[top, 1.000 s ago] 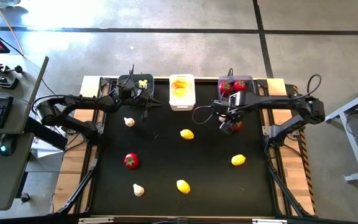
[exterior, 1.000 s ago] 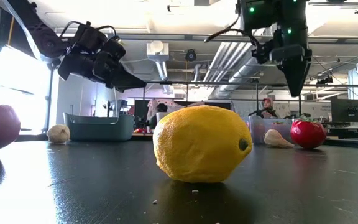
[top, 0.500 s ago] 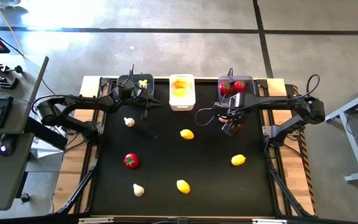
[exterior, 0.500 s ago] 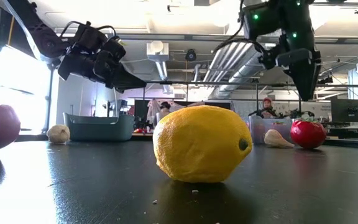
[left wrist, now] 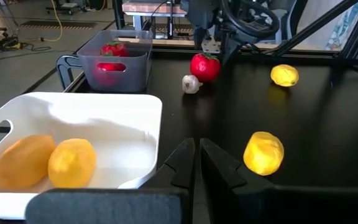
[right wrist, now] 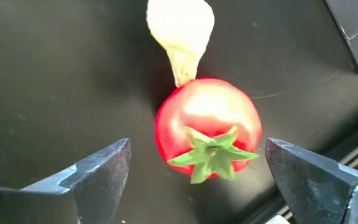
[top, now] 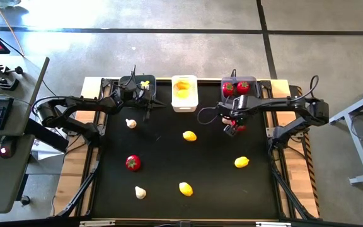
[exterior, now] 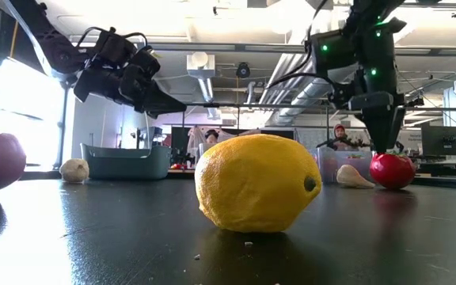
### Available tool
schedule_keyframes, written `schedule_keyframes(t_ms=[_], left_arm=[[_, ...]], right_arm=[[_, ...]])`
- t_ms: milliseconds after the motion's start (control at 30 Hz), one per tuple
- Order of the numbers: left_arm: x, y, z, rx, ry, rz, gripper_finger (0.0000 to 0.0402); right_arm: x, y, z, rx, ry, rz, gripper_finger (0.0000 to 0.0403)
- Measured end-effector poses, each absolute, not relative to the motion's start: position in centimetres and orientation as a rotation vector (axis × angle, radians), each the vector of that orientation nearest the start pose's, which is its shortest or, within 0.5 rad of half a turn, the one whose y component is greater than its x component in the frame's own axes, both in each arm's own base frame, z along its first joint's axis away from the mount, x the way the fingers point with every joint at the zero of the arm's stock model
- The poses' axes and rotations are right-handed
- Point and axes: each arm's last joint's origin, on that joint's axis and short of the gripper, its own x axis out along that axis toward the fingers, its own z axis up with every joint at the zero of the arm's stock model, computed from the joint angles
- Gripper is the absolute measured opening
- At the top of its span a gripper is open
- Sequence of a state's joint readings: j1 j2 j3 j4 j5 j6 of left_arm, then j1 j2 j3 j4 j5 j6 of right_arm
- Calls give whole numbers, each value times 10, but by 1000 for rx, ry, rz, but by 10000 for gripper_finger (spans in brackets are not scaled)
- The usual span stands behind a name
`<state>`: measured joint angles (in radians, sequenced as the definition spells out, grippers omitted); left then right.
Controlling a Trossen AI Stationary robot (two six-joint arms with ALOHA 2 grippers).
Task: Sort produce into baskets
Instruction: Put the red tomato into the transparent bin
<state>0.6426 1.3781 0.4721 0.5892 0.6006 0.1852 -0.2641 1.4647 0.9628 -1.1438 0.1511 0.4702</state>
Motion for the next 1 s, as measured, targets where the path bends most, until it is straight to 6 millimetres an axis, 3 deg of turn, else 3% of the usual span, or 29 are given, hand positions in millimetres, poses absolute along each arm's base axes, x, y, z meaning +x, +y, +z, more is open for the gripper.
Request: schedule_keyframes(t_ms=[433,700,800,1000], left_arm=[[214,140,178,2,262,27,9],[214,140,178,4,262,27,9],[214,140,178,3,262,27,9],[214,140,178,1,262,28,10]], right_arm=[[211,-65,179,403,1557,-666,361],[205,-68,172,424,1578,-671,292],[209,-71,180,428,1577,-655,263],[225,-89,230,433,1502,-594,249]])
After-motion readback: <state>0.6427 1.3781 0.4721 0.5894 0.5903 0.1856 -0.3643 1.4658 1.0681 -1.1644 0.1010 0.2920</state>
